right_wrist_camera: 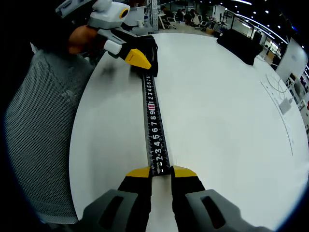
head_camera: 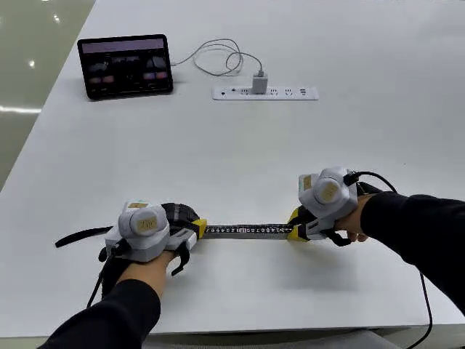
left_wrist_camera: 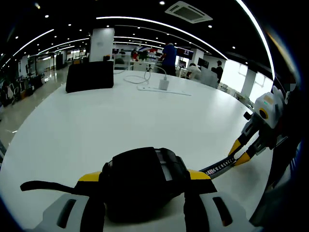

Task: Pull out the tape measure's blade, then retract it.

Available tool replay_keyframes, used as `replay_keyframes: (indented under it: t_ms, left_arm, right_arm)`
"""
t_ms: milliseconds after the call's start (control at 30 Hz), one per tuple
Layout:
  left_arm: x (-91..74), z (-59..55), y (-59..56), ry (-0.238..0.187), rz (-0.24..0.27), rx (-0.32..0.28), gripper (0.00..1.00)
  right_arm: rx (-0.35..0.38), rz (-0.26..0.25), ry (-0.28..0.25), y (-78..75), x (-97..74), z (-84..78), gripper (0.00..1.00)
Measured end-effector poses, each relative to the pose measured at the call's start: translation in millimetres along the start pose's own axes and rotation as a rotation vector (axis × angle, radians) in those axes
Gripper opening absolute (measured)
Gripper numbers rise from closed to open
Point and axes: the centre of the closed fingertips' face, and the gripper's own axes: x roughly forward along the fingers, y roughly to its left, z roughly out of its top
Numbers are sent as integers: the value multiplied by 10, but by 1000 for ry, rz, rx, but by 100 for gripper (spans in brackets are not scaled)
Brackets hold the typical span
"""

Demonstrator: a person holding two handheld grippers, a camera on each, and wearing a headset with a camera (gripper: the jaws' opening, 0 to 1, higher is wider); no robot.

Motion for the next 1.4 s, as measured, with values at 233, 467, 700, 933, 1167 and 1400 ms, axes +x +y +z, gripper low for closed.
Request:
replay_keyframes:
  t_ms: [233, 467, 700, 933, 1167, 1400]
  left_arm:
    - [1, 4, -1, -5, -1, 1, 62]
    - [-3, 4, -4, -4, -1, 0, 62]
    - [0, 6, -4, -6, 0, 0, 62]
    - [-3, 8, -4, -11, 1, 2, 62]
    - [-5, 8, -2, -9, -1, -1, 62]
    - [-1, 4, 1, -7, -3, -2, 62]
  right_arm:
    - [0, -1, -4, 4, 19, 30, 11]
    - [-12, -1, -7, 10, 42, 56, 11]
    - [18, -3, -19, 2, 58, 83, 11]
    - [21, -7, -27, 7, 79, 117, 11]
    - [21, -7, -30, 19, 91, 144, 11]
    - [21, -5, -32, 29, 100, 174, 11]
